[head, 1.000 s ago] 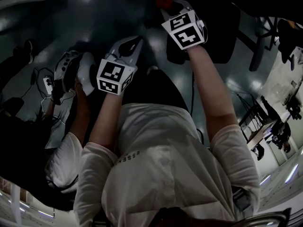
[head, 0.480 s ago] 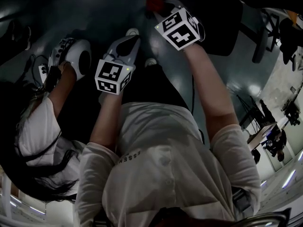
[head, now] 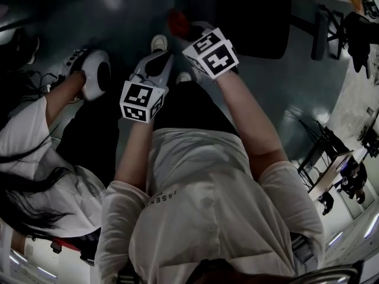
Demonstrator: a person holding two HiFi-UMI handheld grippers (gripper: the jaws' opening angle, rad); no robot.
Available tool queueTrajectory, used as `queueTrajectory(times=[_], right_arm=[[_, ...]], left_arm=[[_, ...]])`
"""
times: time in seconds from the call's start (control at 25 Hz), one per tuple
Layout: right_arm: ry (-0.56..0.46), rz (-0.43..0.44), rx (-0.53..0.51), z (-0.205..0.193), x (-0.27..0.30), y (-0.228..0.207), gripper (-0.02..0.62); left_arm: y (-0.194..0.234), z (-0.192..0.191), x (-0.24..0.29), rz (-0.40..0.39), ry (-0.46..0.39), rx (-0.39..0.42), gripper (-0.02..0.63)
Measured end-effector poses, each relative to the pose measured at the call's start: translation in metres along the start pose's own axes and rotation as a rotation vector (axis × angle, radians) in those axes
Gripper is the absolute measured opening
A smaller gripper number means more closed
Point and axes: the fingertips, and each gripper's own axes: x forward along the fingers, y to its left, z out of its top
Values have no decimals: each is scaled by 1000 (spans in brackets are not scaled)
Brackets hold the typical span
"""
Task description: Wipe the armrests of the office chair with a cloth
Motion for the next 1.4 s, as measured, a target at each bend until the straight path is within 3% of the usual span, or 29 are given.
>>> queueTrajectory(times=[0.24, 0.44, 0.6, 0.72, 0.88, 1.16, 1.4], right_arm=[[-209, 28, 191, -5, -54, 7, 51], [-329, -80, 221, -7, -119, -1, 51], [-412, -161, 239, -12, -166, -3, 51], [-434, -230, 207, -25, -195, 2, 51], [-440, -301, 228, -60, -226, 19, 51], [-504, -428, 340, -136, -292, 77, 51], [-573, -451, 316, -173, -344, 129, 51]], left_arm=[[-24, 14, -28, 66, -47, 68, 17], [-45, 46, -71, 122, -119, 99, 17], [-73, 76, -99, 94, -207, 122, 17], [-88, 81, -109, 64, -222, 144, 17], [-104, 72, -121, 17, -225, 164, 17], [-172, 25, -146, -95, -178, 189, 17], [-230, 10, -175, -83, -209, 244, 17]])
